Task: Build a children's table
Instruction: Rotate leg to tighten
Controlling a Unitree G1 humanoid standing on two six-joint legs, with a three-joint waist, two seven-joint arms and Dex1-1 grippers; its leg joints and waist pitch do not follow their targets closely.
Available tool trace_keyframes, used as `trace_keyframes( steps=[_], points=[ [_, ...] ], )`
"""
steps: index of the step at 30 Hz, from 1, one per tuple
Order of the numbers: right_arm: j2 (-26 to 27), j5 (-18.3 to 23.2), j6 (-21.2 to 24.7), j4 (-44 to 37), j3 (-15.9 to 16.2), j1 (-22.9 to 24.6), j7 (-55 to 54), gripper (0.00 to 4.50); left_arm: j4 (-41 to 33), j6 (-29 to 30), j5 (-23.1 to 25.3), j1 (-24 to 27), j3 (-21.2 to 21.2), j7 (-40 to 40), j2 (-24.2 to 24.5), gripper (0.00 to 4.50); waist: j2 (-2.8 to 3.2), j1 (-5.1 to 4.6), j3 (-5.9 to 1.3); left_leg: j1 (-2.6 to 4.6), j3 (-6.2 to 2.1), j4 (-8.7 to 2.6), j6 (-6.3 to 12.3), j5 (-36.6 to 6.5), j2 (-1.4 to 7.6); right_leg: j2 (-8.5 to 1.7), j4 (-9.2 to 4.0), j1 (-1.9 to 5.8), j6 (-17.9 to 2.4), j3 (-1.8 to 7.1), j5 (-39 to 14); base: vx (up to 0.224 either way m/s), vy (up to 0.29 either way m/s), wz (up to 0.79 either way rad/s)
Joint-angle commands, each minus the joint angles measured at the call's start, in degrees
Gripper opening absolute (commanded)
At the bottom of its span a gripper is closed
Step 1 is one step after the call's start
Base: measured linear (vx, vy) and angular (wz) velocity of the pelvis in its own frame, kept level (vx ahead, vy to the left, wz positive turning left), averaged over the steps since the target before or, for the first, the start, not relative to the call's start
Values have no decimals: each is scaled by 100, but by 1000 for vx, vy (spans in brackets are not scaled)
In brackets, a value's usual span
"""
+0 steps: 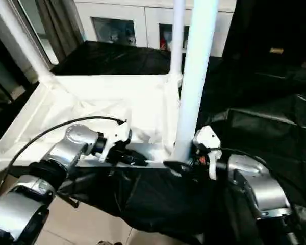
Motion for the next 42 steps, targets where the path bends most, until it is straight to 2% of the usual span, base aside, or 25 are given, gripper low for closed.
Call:
trace_keyframes(
  steps=[1, 3, 4, 5, 7, 11, 12, 14, 15, 16, 18, 19, 20, 22, 23, 25, 28, 30, 33, 35, 36, 39, 40, 42],
  points=[
    [-82, 8, 124, 150, 216, 21, 198, 366, -161, 51, 40, 45, -246, -616, 95, 0, -123, 25, -357, 105, -42, -243, 1117, -392, 163, -120, -200, 313, -1826, 62, 578, 0, 0, 0],
    [-145, 94, 168, 120, 228, -16, 308, 366, -190, 69, 36, 34, -284, -752, 207, 0, -116, 26, -331, 119, -43, -280, 977, -645, 180, -121, -233, 311, -1803, 68, 117, 0, 0, 0],
    [-148, 115, 180, 113, 228, -20, 320, 353, -195, 73, 21, 25, -273, -747, 221, 0, -109, 23, -311, 138, -38, -309, 829, -881, 191, -112, -265, 294, -1776, 81, -235, 0, 0, 0],
    [-104, 139, 210, 98, 219, -9, 333, 353, -192, 46, -8, 8, -236, -652, 217, 0, -105, 22, -308, 142, -43, -324, 739, -983, 198, -115, -269, 294, -1766, 87, -338, 0, 0, 0],
    [-24, 139, 235, 47, 232, 54, 261, 332, -179, 6, -37, 7, -166, -463, 161, 0, -126, 25, -308, 140, -45, -333, 674, -1028, 199, -117, -269, 293, -1756, 91, -380, 0, 0, 0],
    [231, 22, 178, 104, 214, 158, -179, 293, -160, -11, -40, 19, -64, -77, 22, 0, -121, 7, -305, 135, -40, -343, 595, -1072, 185, -117, -285, 275, -1692, 94, -394, 0, 0, 0],
    [324, -88, 162, 198, 204, 152, -440, 293, -113, 7, -19, -3, -29, 139, -34, 0, -121, 7, -305, 135, -40, -343, 595, -1072, 185, -117, -285, 275, -1692, 94, -394, 0, 0, 0],
    [633, -438, 39, 597, 143, 86, -1306, 269, 78, -6, 36, -94, 86, 821, -216, 0, -133, -41, -262, 138, -41, -378, 402, -1389, 160, -127, -359, 253, -1529, 96, -1041, 0, 0, 0],
    [672, -474, 22, 647, 132, 76, -1407, 269, 102, -9, 42, -106, 99, 897, -236, 0, -133, -41, -262, 138, -41, -378, 402, -1389, 160, -127, -359, 253, -1529, 96, -1041, 0, 0, 0],
    [846, -501, 26, 805, 20, 22, -1767, 265, 164, -3, 50, -150, 148, 1155, -320, 0, -130, -80, -239, 152, -61, -414, 211, -1685, 151, -135, -419, 241, -1347, 103, -1655, 0, 0, 0],
    [1182, -501, 101, 994, -199, -62, -2385, 262, 274, 47, 83, -235, 222, 1652, -482, 0, -124, -114, -233, 166, -78, -441, 93, -1867, 147, -132, -451, 213, -1213, 102, -1929, 0, 0, 0],
    [1398, -521, 131, 1111, -324, -127, -2803, 259, 355, 56, 101, -295, 267, 1976, -601, 0, -146, -143, -228, 163, -88, -448, 59, -1924, 136, -129, -470, 214, -1150, 101, -2015, 0, 0, 0],
    [1440, -525, 139, 1132, -344, -138, -2883, 259, 370, 61, 103, -306, 276, 2040, -627, 0, -134, -156, -225, 161, -82, -447, 61, -1956, 132, -123, -472, 194, -1135, 105, -2037, 0, 0, 0],
    [1993, -628, 38, 1429, -449, -314, -3753, 259, 494, 173, 78, -440, 401, 2810, -1027, 0, -125, -211, -220, 163, -89, -458, 5, -2019, 129, -116, -486, 177, -1092, 99, -2067, 0, 0, 0],
    [2051, -628, 26, 1439, -442, -330, -3799, 259, 498, 183, 72, -449, 410, 2869, -1071, 0, -125, -225, -218, 160, -95, -464, -13, -2057, 128, -116, -490, 174, -1066, 95, -2107, 0, 0, 0],
    [2289, -653, -38, 1473, -406, -395, -3949, 258, 532, 189, 61, -481, 433, 3081, -1240, 0, -144, -216, -208, 192, -88, -462, 11, -2164, 115, -116, -539, 149, -956, 100, -2318, 0, 0, 0],
    [2418, -742, -133, 1475, -256, -471, -3944, 258, 530, 142, 61, -471, 414, 3110, -1368, 0, -142, -214, -211, 141, -99, -473, 100, -2012, 114, -122, -529, 177, -901, 100, -2231, 0, 0, 0],
    [2438, -785, -270, 1466, -156, -524, -3822, 258, 516, 78, 85, -440, 376, 3054, -1405, 0, -139, -217, -209, 143, -98, -474, 107, -2019, 123, -121, -528, 167, -915, 100, -2170, 0, 0, 0],
    [2377, -665, -341, 1377, -170, -533, -3558, 258, 487, -11, 96, -375, 338, 2875, -1348, 0, -147, -217, -211, 128, -98, -477, 146, -1982, 121, -122, -516, 181, -929, 100, -2105, 0, 0, 0],
    [2223, -557, -344, 1244, -147, -505, -3196, 314, 447, -73, 84, -312, 306, 2637, -1245, 0, -144, -216, -213, 126, -97, -474, 189, -1979, 123, -124, -519, 186, -948, 101, -2076, 0, 0, 0],
    [2071, -518, -325, 1128, -90, -462, -2928, 314, 405, -87, 76, -272, 280, 2468, -1167, 0, -165, -203, -227, 118, -97, -463, 239, -1898, 132, -131, -503, 205, -975, 106, -1954, 0, 0, 0],
    [1741, -485, -306, 906, 40, -354, -2426, 348, 309, -109, 33, -200, 236, 2111, -1032, 0, -171, -180, -241, 105, -77, -439, 375, -1617, 137, -132, -469, 226, -1082, 115, -1537, 0, 0, 0],
    [1445, -390, -246, 704, 111, -244, -1943, 348, 215, -125, -6, -139, 196, 1780, -913, 0, -177, -163, -262, 86, -73, -408, 530, -1340, 135, -136, -434, 263, -1174, 104, -1202, 0, 0, 0],
    [1275, -322, -195, 592, 135, -183, -1691, 348, 162, -139, -23, -106, 168, 1582, -842, 0, -162, -151, -287, 78, -59, -368, 669, -1043, 146, -139, -377, 272, -1321, 97, -757, 26, -6, 0]
  ],
)
